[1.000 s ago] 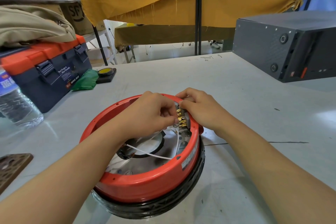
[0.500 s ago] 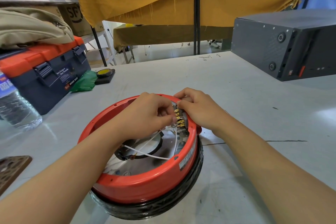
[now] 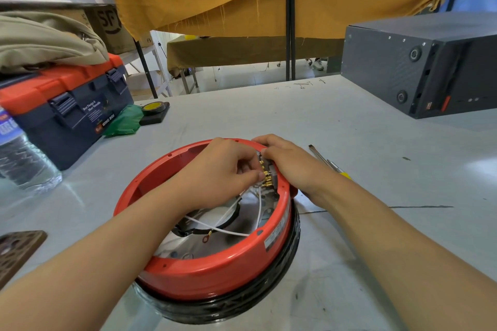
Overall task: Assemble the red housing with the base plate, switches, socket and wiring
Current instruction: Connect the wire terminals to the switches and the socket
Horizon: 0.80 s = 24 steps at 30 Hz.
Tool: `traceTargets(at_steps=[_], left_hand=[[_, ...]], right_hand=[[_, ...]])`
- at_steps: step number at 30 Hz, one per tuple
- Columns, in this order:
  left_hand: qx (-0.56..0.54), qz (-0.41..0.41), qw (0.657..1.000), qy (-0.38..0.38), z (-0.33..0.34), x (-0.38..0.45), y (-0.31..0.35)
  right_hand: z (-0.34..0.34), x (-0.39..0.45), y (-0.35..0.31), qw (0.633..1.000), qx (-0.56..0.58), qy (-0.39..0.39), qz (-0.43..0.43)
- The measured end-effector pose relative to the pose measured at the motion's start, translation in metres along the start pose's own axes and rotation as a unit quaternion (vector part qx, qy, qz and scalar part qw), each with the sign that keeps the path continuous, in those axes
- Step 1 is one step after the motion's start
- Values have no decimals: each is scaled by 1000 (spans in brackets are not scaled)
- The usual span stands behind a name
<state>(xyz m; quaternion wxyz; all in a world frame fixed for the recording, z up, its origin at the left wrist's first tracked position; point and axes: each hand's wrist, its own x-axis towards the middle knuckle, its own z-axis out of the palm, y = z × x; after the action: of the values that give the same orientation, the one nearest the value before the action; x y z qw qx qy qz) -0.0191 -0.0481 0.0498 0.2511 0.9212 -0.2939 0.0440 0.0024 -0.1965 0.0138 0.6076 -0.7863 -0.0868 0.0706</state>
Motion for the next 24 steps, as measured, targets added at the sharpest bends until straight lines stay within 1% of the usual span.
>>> traceTargets(at_steps=[7, 15, 20, 24], left_hand=[[7, 16, 1000, 7, 2, 1, 1], [1, 34, 999, 14, 3, 2, 2], [-25, 22, 999, 5, 3, 3, 1], [-80, -11, 997, -20, -1, 4, -2]], right_hand=[[0, -4, -1, 999, 33, -8, 8], [0, -2, 0, 1000, 19, -9, 8], [-1, 0, 2, 1000, 9, -11, 2], [-2, 3, 4, 1000, -14, -14, -1]])
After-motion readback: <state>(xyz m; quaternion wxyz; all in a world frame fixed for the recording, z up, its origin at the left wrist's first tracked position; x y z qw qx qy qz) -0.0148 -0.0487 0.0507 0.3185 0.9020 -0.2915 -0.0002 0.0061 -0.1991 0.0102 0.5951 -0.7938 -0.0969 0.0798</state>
